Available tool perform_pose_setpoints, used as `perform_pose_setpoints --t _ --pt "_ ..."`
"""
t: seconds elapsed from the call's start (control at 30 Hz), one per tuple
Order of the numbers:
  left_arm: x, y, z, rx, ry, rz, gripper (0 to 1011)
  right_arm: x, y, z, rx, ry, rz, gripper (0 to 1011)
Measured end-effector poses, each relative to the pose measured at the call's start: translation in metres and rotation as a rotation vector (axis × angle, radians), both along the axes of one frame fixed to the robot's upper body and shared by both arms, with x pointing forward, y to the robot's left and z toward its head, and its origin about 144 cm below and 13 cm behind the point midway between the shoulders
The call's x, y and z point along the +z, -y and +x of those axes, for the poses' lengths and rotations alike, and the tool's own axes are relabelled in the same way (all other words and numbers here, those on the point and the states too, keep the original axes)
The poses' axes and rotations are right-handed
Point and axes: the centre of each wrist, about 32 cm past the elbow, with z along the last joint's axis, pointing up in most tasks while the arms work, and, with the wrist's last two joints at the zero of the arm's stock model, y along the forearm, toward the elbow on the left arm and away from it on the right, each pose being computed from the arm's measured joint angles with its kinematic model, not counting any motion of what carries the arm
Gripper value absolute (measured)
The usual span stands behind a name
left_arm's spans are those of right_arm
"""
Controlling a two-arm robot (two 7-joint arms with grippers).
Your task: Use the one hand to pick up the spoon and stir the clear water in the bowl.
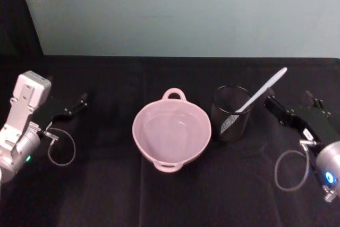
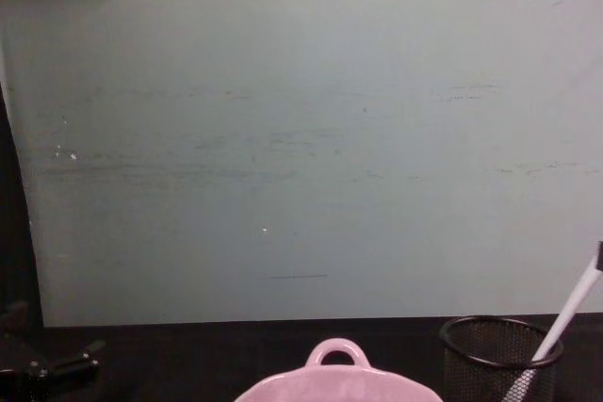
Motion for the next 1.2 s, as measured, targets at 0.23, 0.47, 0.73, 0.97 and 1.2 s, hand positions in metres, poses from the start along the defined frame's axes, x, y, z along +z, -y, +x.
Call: perform_pose_setpoints --t 0.23,0.47,0.73,0.97,1.2 --pt "0.000 0.000 0.000 0.000 0.000 0.000 1011 -0.016 0.011 -0.013 -0.012 0.073 -0.165 1003" --pt "0.000 0.000 0.000 0.000 0.000 0.000 1011 -0.041 0.024 -0.017 -0.042 0.115 -0.277 1002" --pt "0.000 0.000 0.000 0.000 0.000 0.000 1011 -0.064 0.034 -0.011 -0.082 0.128 -0.299 1003" --pt "0.000 0.000 0.000 0.000 0.000 0.000 1011 -0.076 0.038 -0.004 -0.116 0.117 -0.289 1002" --pt "0.000 0.000 0.000 0.000 0.000 0.000 1011 -0.079 0.038 -0.002 -0.122 0.112 -0.288 1003"
